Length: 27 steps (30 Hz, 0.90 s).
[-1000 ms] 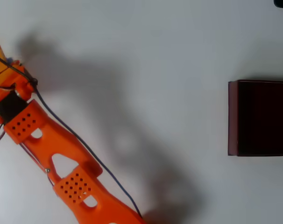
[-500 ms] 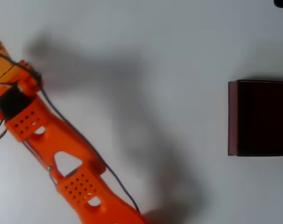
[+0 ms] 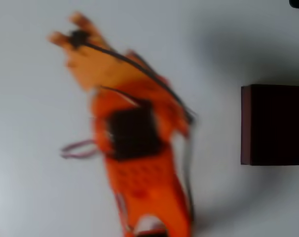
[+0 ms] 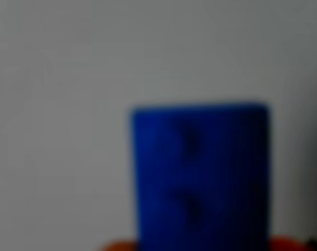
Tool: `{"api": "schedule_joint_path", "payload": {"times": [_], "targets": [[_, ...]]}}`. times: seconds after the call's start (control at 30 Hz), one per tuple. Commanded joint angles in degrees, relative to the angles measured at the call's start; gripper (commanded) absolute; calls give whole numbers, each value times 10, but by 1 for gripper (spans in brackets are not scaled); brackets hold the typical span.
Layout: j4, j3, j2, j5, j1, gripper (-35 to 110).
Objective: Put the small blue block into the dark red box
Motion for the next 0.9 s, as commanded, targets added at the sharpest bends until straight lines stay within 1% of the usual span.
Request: {"api": "schedule_joint_path", "payload": {"times": [0.0,0.1,0.17,0.3,0.5,0.63,0.7,0.87], "targets": [[-9,173,206,-38,88,0],[-22,265,301,-91,181,0],[-23,303,333,-127,248,0],[-63,383,366,-176,355,0],[-182,497,374,-215,474,0],[-252,504,288,-236,515,0],[-291,499,229,-240,518,0],[-350,484,103,-243,519,0]]}}
